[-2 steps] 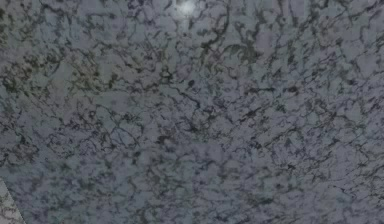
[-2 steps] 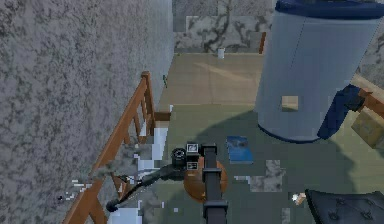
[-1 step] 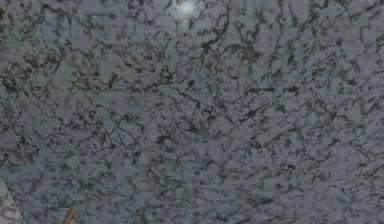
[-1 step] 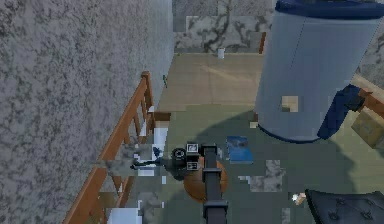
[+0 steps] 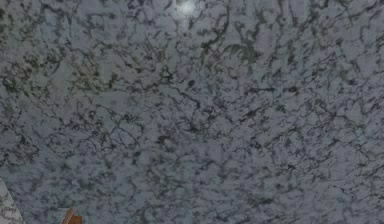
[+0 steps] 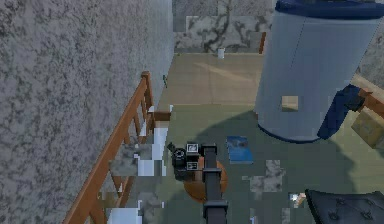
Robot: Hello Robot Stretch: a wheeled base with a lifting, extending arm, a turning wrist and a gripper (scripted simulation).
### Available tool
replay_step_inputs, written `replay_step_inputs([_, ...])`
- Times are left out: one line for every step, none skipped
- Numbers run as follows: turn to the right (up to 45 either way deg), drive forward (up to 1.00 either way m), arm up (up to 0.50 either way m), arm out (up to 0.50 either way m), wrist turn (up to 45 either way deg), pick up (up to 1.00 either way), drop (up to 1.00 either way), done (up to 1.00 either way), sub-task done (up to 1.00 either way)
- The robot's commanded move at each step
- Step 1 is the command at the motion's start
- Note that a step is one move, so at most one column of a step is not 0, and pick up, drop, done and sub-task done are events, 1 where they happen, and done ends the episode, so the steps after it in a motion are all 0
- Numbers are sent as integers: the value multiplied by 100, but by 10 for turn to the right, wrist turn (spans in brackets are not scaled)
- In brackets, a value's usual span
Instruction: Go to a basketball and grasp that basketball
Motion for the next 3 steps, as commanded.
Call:
replay_step_inputs([0, 0, 0, 0, 240, 0, 0, 0, 0])
replay_step_inputs([0, 0, -30, 0, 0, 0, 0, 0, 0])
replay_step_inputs([0, 0, 0, 0, 0, 100, 0, 0, 0])
